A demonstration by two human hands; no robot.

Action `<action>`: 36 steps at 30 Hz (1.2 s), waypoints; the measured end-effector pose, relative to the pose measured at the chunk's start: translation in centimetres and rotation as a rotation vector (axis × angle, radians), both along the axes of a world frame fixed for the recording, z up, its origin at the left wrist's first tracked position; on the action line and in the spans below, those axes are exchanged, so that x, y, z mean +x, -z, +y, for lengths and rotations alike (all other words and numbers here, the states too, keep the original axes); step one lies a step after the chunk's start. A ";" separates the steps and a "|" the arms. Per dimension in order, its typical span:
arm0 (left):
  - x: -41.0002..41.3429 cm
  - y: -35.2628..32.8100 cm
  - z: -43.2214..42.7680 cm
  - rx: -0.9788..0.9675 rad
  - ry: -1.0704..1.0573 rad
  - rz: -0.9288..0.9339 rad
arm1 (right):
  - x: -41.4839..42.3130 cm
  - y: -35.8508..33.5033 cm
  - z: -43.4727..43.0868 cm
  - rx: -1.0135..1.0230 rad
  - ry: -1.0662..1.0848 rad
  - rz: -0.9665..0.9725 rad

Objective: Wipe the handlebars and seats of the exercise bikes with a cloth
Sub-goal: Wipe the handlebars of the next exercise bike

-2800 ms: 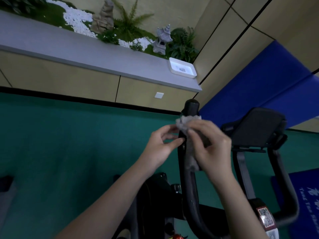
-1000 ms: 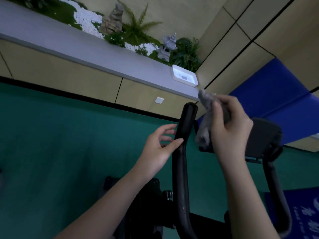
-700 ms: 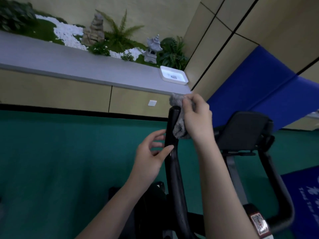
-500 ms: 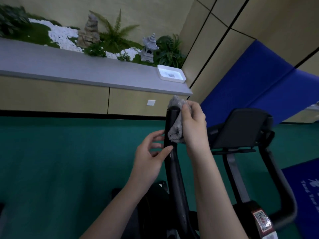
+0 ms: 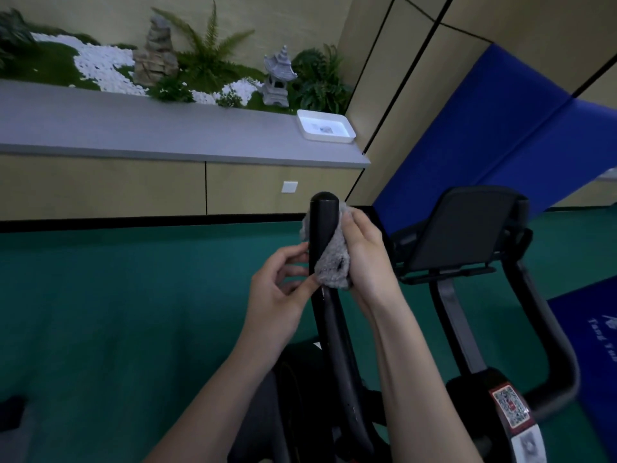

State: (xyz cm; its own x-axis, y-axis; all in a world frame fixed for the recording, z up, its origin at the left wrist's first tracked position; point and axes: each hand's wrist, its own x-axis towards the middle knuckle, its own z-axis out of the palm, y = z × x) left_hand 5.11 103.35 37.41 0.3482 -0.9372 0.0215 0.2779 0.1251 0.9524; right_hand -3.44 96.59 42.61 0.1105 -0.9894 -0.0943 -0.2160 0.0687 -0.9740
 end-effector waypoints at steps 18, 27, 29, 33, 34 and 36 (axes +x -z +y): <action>4.5 -1.5 -1.2 -0.431 -0.090 -1.374 | -2.5 0.8 6.7 -0.461 0.176 0.521; 4.9 -2.8 -4.1 -0.696 0.167 -1.628 | -4.1 1.3 9.1 -0.431 0.093 0.583; 5.1 -3.4 -4.9 -0.712 0.219 -1.625 | -4.1 1.3 9.3 -0.460 0.160 0.565; 5.5 -4.3 -6.1 -0.729 0.310 -1.592 | -2.2 0.9 8.4 -0.543 0.172 0.546; 5.6 -4.3 -6.2 -0.737 0.317 -1.570 | -2.0 1.0 8.4 -0.540 0.124 0.550; 5.6 -4.3 -6.4 -0.751 0.317 -1.522 | -2.6 1.3 9.0 -0.549 0.041 0.567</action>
State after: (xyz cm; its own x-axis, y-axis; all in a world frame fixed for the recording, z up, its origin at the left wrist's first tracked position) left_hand 10.73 96.94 41.69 -0.5796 -0.5913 0.5608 -0.6458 0.7529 0.1264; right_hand -6.00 105.57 41.34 0.1540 -0.9130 0.3778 -0.6974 -0.3713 -0.6131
